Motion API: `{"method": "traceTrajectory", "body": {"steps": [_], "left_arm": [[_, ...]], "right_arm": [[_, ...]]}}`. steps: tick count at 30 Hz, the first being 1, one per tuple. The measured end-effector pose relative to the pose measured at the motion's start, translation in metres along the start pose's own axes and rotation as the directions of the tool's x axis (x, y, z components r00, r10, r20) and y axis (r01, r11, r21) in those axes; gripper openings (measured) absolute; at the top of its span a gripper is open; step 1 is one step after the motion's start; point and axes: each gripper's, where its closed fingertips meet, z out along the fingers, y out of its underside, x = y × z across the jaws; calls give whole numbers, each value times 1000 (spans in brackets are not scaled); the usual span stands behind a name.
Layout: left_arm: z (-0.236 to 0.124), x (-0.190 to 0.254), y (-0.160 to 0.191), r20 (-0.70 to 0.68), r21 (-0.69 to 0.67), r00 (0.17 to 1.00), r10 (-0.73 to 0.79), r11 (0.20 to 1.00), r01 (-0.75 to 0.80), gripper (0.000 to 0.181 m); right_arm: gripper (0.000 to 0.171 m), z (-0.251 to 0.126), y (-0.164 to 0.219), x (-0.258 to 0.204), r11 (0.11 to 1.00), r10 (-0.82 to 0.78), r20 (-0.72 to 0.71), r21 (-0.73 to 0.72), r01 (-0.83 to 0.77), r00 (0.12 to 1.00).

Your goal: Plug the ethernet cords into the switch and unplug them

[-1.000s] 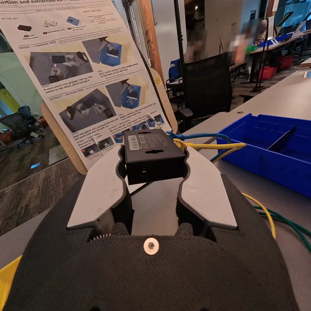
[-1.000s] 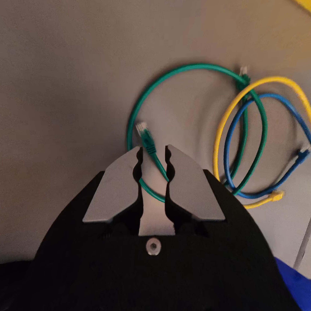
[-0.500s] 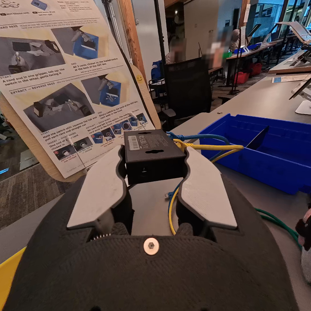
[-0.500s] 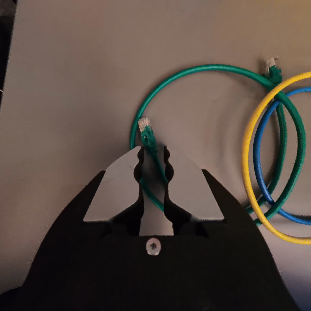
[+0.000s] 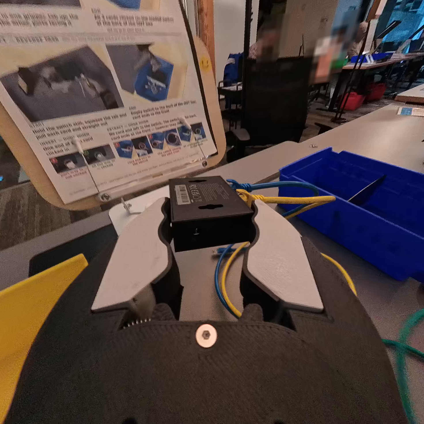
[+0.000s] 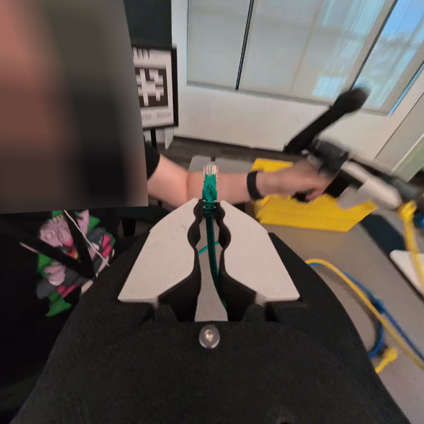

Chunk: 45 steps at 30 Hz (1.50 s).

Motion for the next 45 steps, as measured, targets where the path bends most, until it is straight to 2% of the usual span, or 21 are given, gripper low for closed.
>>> {"method": "traceTrajectory", "body": {"steps": [3, 6, 9, 11, 15, 20, 24, 26, 29, 33, 36, 37, 39, 41, 43, 45], "left_arm": [[12, 6, 21, -22, -70, 999, -44, 997, 42, 64], [24, 20, 47, -79, -158, 994, -74, 986, 61, 64], [29, 42, 74, -172, -231, 981, -94, 971, 52, 64], [27, 55, 92, -201, -263, 971, -128, 962, 72, 64], [17, 64, 134, -176, -324, 982, -70, 946, 9, 64], [3, 72, 182, -164, -476, 982, -91, 879, 2, 64], [-1, 79, 204, -170, -555, 984, -50, 830, -54, 64], [-1, 80, 197, -143, -550, 987, -78, 835, -14, 64], [-3, 80, 167, -133, -459, 980, -148, 886, 72, 68], [-21, 76, 138, -152, -379, 974, -168, 920, 100, 74], [-42, 67, 98, -177, -239, 969, -173, 962, 129, 73], [-53, 72, 74, -242, -168, 954, -179, 976, 141, 67], [-85, 99, 18, -468, -5, 871, -152, 985, 170, 51], [-111, 118, -30, -582, 127, 808, -91, 971, 201, 49], [-121, 133, -56, -620, 170, 784, -33, 970, 175, 51], [-116, 149, -64, -652, 133, 758, -7, 983, 123, 50]], "right_arm": [[12, -28, -58, 2, 996, -24, -71, 79, 30, 997], [12, -35, -83, 1, 999, -22, -85, 47, 26, 996], [12, -30, -78, 16, 999, -16, -171, -47, 8, 985], [12, -25, -75, 24, 998, 27, -187, -51, -37, 982], [12, -19, -75, 42, 998, 50, -197, -25, -56, 979], [13, -15, -87, 59, 1000, 28, -174, 5, -28, 984], [13, -10, -80, 64, 994, 70, -111, -71, -78, 991], [12, -9, -74, 69, 993, 65, -131, -91, -78, 989], [12, -5, -60, 75, 993, 47, -171, -95, -64, 984], [13, 1, -40, 81, 982, 77, -158, -161, -103, 984], [13, 4, -27, 89, 974, 91, -160, -191, -121, 983], [13, 5, -23, 95, 972, 96, -173, -196, -130, 980], [12, 9, -16, 103, 967, 112, -167, -208, -146, 980], [12, 11, -10, 111, 964, 123, -172, -215, -159, 977], [12, 12, -5, 115, 959, 136, -170, -224, -172, 976], [12, 15, -1, 115, 956, 133, -164, -238, -170, 977]]}}
